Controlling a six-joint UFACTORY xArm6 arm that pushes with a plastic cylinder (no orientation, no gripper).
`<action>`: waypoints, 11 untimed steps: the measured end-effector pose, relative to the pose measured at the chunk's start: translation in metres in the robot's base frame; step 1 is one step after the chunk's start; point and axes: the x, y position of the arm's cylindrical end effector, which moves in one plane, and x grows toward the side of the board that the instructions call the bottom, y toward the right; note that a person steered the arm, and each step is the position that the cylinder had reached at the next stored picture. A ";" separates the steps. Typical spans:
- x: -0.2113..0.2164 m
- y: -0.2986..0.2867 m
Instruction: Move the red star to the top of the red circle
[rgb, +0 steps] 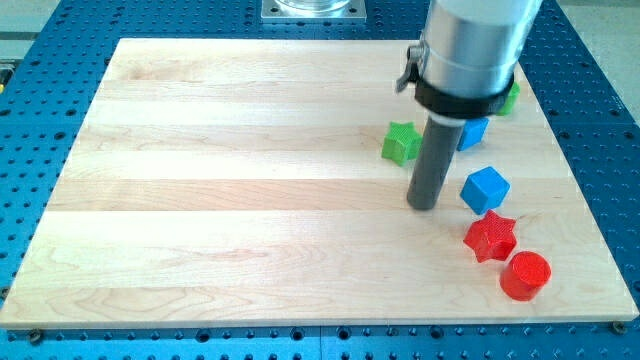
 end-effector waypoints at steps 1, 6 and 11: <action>0.016 0.000; 0.033 0.047; -0.061 0.090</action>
